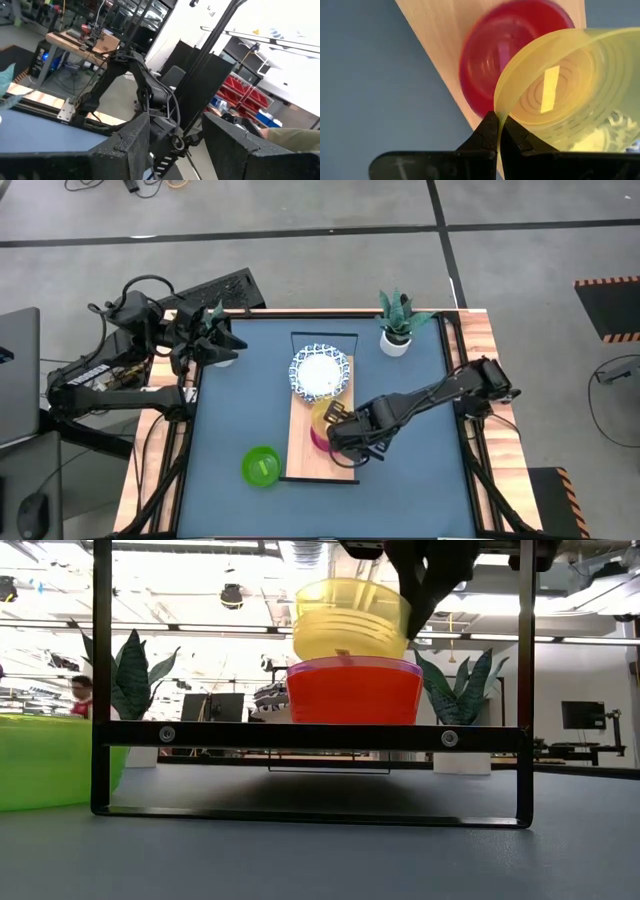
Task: Place and stack bowls onto a shelf
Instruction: Stack the yellow bowl on top of the purple bowl on the shelf
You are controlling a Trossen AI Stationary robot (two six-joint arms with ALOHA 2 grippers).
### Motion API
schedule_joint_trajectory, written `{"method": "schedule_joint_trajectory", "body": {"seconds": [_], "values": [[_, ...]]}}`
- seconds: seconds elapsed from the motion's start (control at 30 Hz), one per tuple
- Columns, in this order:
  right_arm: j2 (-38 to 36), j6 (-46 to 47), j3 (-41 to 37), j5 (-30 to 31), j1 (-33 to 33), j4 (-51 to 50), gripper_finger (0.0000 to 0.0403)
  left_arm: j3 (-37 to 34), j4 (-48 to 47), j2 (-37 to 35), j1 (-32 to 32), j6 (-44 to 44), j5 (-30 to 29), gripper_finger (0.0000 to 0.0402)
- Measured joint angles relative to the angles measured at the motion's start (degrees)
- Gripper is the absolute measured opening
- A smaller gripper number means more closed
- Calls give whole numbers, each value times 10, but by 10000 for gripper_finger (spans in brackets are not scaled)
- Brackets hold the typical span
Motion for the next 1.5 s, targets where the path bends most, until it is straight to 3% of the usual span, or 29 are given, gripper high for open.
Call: {"method": "schedule_joint_trajectory", "body": {"seconds": [0.97, 1.27, 1.5], "values": [[1, -9, -8, -49, 11, 12, 22, 0, -31, 0, 0, 7, -6, 167], [1, -8, -8, -50, 7, 12, 41, 0, -31, 0, 0, 7, -6, 167], [1, 35, -8, -48, -4, 13, 45, 0, -30, 0, 0, 7, -6, 167]]}}
